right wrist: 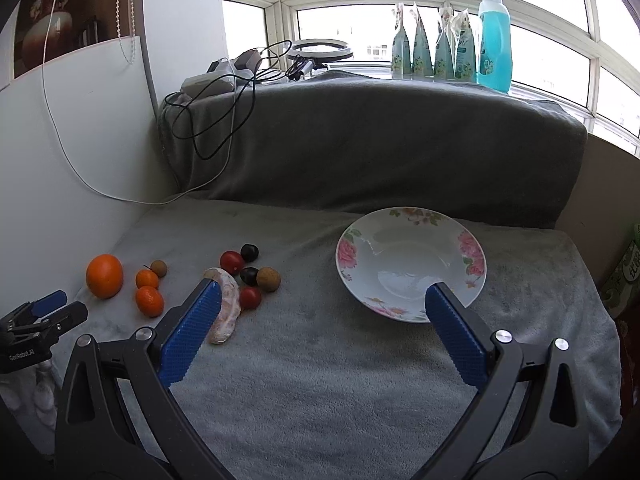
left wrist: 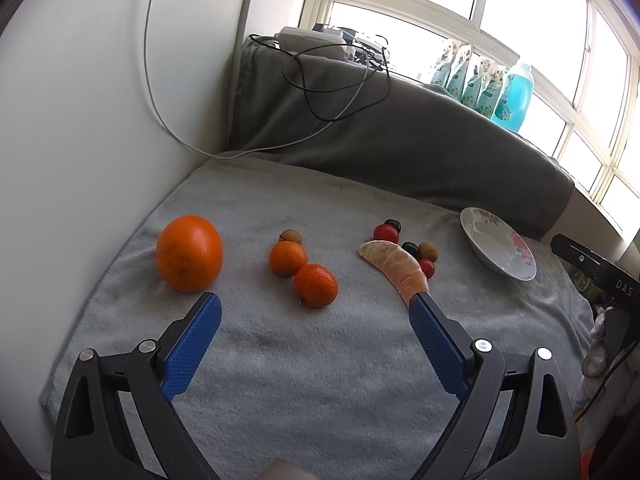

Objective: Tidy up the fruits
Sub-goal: 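Move the right gripper to the peeled mandarin segment and close on it, then carry the segment to the plate with the right gripper while the left grasps a mandarin, then open both grippers to release the mandarin and segment onto the plate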

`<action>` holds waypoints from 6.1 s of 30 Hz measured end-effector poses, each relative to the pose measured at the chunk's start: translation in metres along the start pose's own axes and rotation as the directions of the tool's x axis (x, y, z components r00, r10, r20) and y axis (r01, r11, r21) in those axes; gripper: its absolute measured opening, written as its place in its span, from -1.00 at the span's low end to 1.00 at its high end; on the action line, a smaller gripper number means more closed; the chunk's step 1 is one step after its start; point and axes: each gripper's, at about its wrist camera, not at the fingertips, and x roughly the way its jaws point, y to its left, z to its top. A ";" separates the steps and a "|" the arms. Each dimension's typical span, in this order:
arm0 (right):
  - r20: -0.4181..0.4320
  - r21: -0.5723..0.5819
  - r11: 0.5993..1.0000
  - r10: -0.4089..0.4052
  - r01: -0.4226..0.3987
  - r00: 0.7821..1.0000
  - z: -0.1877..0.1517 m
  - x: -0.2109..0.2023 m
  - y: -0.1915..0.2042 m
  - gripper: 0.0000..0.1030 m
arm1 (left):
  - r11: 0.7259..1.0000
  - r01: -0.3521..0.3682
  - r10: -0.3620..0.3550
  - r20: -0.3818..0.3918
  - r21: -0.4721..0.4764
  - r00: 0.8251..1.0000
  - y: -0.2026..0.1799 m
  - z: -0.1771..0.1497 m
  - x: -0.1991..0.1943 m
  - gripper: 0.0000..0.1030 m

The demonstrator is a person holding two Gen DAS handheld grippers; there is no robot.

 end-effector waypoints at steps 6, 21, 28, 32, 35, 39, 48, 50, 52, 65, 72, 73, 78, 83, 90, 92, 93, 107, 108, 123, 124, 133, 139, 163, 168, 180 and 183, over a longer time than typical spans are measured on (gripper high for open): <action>-0.042 -0.013 0.999 0.040 -0.041 0.998 0.000 0.018 0.009 1.00 | 1.000 0.006 -0.006 -0.015 -0.013 1.000 0.003 -0.001 0.006 0.84; -0.171 -0.039 0.985 0.157 -0.166 0.973 -0.005 0.071 0.038 1.00 | 0.998 0.031 -0.033 -0.051 -0.051 0.998 0.008 -0.002 0.022 0.83; -0.215 -0.045 0.978 0.189 -0.202 0.958 -0.009 0.090 0.049 0.94 | 0.998 0.033 -0.037 -0.068 -0.059 0.997 0.010 -0.003 0.031 0.83; -0.243 -0.032 0.974 0.211 -0.225 0.947 -0.011 0.100 0.052 0.82 | 0.997 0.038 -0.042 -0.077 -0.060 0.996 0.011 -0.003 0.036 0.83; -0.272 -0.014 0.969 0.232 -0.245 0.934 -0.014 0.109 0.053 0.76 | 0.997 0.047 -0.052 -0.087 -0.058 0.995 0.009 0.000 0.043 0.72; -0.302 0.000 0.963 0.256 -0.268 0.918 -0.019 0.119 0.055 0.63 | 0.995 0.066 -0.072 -0.088 -0.070 0.993 0.010 0.004 0.049 0.66; -0.371 0.064 0.947 0.316 -0.316 0.873 -0.024 0.143 0.059 0.01 | 0.991 0.094 -0.106 -0.135 -0.094 0.985 0.013 0.003 0.067 0.46; -0.383 0.078 0.944 0.327 -0.322 0.864 -0.026 0.148 0.060 -0.04 | 0.990 0.097 -0.111 -0.140 -0.099 0.984 0.014 0.004 0.068 0.46; -0.393 0.081 0.945 0.324 -0.318 0.861 -0.027 0.152 0.060 -0.04 | 0.990 0.098 -0.113 -0.144 -0.103 0.983 0.015 0.005 0.070 0.45; -0.403 0.082 0.947 0.316 -0.310 0.859 -0.025 0.163 0.072 -0.04 | 0.985 0.106 -0.132 -0.202 -0.133 0.971 0.018 0.006 0.092 0.27; -0.403 0.057 0.957 0.283 -0.285 0.870 -0.023 0.168 0.078 -0.22 | 0.986 0.099 -0.127 -0.215 -0.136 0.968 0.019 0.004 0.099 0.24; -0.402 0.057 0.958 0.279 -0.281 0.872 -0.023 0.167 0.077 -0.31 | 0.986 0.097 -0.125 -0.216 -0.135 0.968 0.020 0.004 0.099 0.20; -0.396 0.067 0.957 0.285 -0.282 0.873 -0.024 0.167 0.075 -0.37 | 0.987 0.088 -0.116 -0.216 -0.135 0.970 0.020 0.002 0.099 0.00; -0.384 0.076 0.956 0.290 -0.283 0.877 -0.028 0.165 0.072 -0.40 | 0.985 0.108 -0.135 -0.207 -0.136 0.969 0.016 0.000 0.097 -0.24; -0.369 0.099 0.948 0.319 -0.304 0.873 -0.032 0.156 0.065 -0.42 | 0.985 0.110 -0.135 -0.197 -0.134 0.971 0.016 0.000 0.094 -0.25; -0.362 0.104 0.945 0.325 -0.309 0.873 -0.032 0.154 0.065 -0.43 | 0.984 0.113 -0.138 -0.193 -0.135 0.972 0.016 0.000 0.092 -0.25; -0.357 0.107 0.944 0.328 -0.311 0.875 -0.033 0.152 0.065 -0.43 | 0.984 0.116 -0.141 -0.190 -0.134 0.972 0.015 0.000 0.091 -0.25; -0.302 0.116 0.942 0.336 -0.315 0.892 -0.035 0.128 0.050 -0.48 | 0.982 0.143 -0.162 -0.164 -0.122 0.973 0.005 0.004 0.080 -0.25; -0.296 0.115 0.942 0.337 -0.317 0.894 -0.034 0.125 0.048 -0.48 | 0.982 0.145 -0.163 -0.161 -0.119 0.973 0.004 0.005 0.079 -0.25; -0.216 0.126 0.942 0.332 -0.311 0.918 -0.020 0.093 0.022 -0.51 | 0.982 0.169 -0.179 -0.146 -0.083 0.973 -0.017 0.011 0.075 -0.25; -0.210 0.126 0.942 0.332 -0.311 0.920 -0.019 0.091 0.020 -0.51 | 0.982 0.171 -0.181 -0.145 -0.080 0.973 -0.018 0.012 0.075 -0.25; -0.155 0.148 0.948 0.303 -0.281 0.940 -0.004 0.076 -0.012 -0.51 | 0.978 0.206 -0.210 -0.141 -0.044 0.968 -0.040 0.019 0.079 -0.25; -0.115 0.180 0.954 0.262 -0.239 0.958 0.002 0.065 -0.046 -0.51 | 0.969 0.246 -0.244 -0.145 -0.009 0.959 -0.063 0.026 0.087 -0.26; -0.105 0.313 0.947 0.105 -0.067 0.989 -0.011 0.062 -0.167 -0.51 | 0.908 0.392 -0.358 -0.207 0.152 0.910 -0.186 0.051 0.141 -0.25; -0.122 0.320 0.946 0.091 -0.048 0.988 -0.014 0.068 -0.177 -0.51 | 0.904 0.392 -0.351 -0.231 0.169 0.908 -0.197 0.049 0.151 -0.25; -0.091 0.310 0.950 0.073 -0.041 0.993 -0.009 0.063 -0.182 -0.09 | 0.904 0.384 -0.333 -0.252 0.190 0.909 -0.206 0.046 0.158 -0.23; -0.058 0.300 0.953 0.054 -0.034 0.997 -0.005 0.054 -0.181 0.43 | 0.904 0.382 -0.334 -0.239 0.194 0.912 -0.207 0.046 0.156 0.17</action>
